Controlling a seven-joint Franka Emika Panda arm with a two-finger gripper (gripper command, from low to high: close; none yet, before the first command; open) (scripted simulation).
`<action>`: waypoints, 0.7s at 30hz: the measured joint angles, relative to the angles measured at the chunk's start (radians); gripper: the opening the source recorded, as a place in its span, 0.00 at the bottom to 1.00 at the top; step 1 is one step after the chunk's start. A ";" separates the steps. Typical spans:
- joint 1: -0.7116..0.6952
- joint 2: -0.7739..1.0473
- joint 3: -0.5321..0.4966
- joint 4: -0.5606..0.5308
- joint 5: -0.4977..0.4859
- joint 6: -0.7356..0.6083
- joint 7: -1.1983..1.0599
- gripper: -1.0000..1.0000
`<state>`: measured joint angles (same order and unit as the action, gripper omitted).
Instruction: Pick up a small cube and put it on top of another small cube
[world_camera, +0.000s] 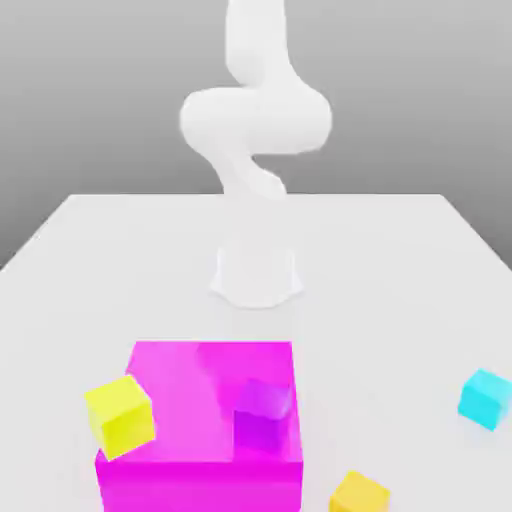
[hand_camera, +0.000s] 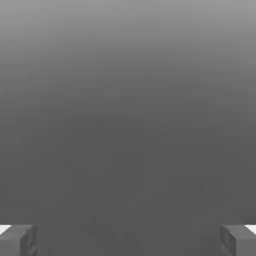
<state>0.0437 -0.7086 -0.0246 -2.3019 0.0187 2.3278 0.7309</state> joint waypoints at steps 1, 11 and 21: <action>0.018 0.039 -0.010 -0.001 0.009 0.012 -0.030 0.50; 0.157 0.406 -0.073 -0.008 0.098 0.122 -0.317 0.50; 0.228 0.766 -0.058 -0.017 0.135 0.235 -0.565 0.50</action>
<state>0.2718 0.0572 -0.0828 -2.3185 0.1541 2.5630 0.1657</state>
